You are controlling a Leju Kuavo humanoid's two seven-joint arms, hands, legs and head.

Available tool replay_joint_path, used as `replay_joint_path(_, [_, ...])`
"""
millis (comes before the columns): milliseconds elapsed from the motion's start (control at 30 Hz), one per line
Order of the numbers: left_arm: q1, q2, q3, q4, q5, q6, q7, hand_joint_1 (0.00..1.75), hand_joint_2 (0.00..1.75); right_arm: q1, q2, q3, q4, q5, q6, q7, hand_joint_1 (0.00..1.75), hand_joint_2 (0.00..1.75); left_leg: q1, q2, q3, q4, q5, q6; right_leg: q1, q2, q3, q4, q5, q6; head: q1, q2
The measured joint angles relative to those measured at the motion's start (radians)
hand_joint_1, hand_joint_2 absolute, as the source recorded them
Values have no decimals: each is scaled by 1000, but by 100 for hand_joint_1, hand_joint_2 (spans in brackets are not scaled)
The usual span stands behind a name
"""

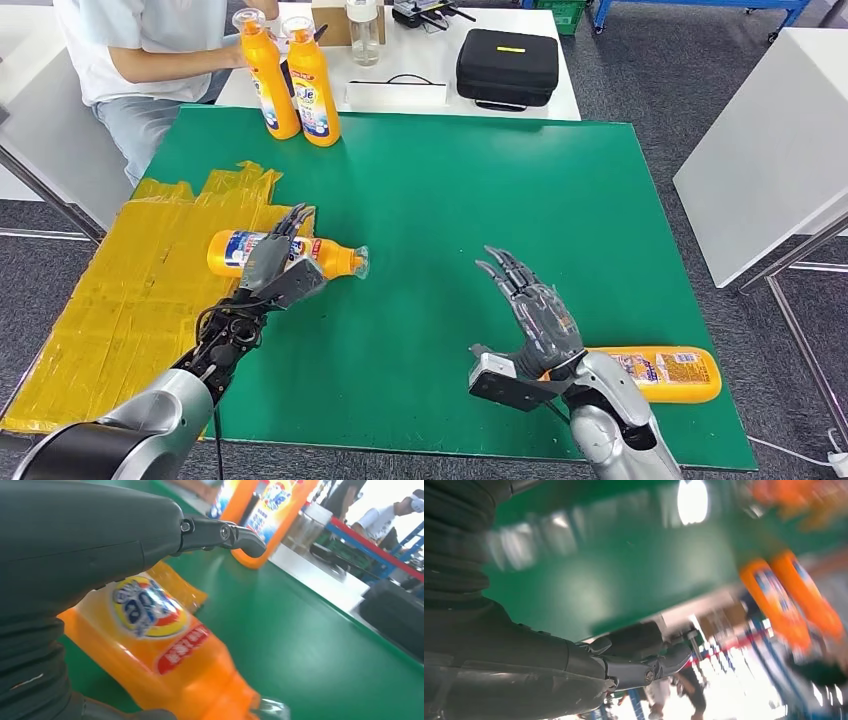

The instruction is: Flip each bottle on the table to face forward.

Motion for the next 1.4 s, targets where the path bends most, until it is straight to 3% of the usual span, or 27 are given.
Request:
replay_joint_path(200, [13, -27, 27, -55, 161, -148, -57, 0, 175, 91, -100, -54, -83, 168, 91, 15, 0, 175, -1, -1, -1, 0, -1, 1, 0, -2, 0, 0, 0, 1, 0, 0])
replay_joint_path(400, [69, -61, 43, -176, 298, -241, -89, 0, 175, 188, -183, -213, -135, 126, 110, -33, 0, 175, -2, -1, -1, 0, -2, 3, -2, -2, 0, 0, -2, 3, 0, 0])
replay_joint_path(800, [99, -117, 24, -286, 390, -278, -87, 0, 175, 279, -305, -530, -134, 5, 279, -99, 0, 175, -4, -1, 0, 0, -4, 5, -4, -2, 1, -1, -2, 5, 0, 0])
replay_joint_path(1100, [112, -120, 18, -302, 426, -296, -89, 0, 175, 302, -335, -637, -78, 22, 309, -64, 0, 175, -4, -1, 0, 0, -4, 6, -4, -2, 1, -1, -3, 6, -1, 0])
replay_joint_path(1400, [131, -120, 15, -321, 460, -307, -91, 0, 175, 300, -328, -649, -20, 78, 349, -72, 0, 175, -4, 0, 0, 0, -5, 6, -4, -2, 1, -1, -3, 6, 0, 0])
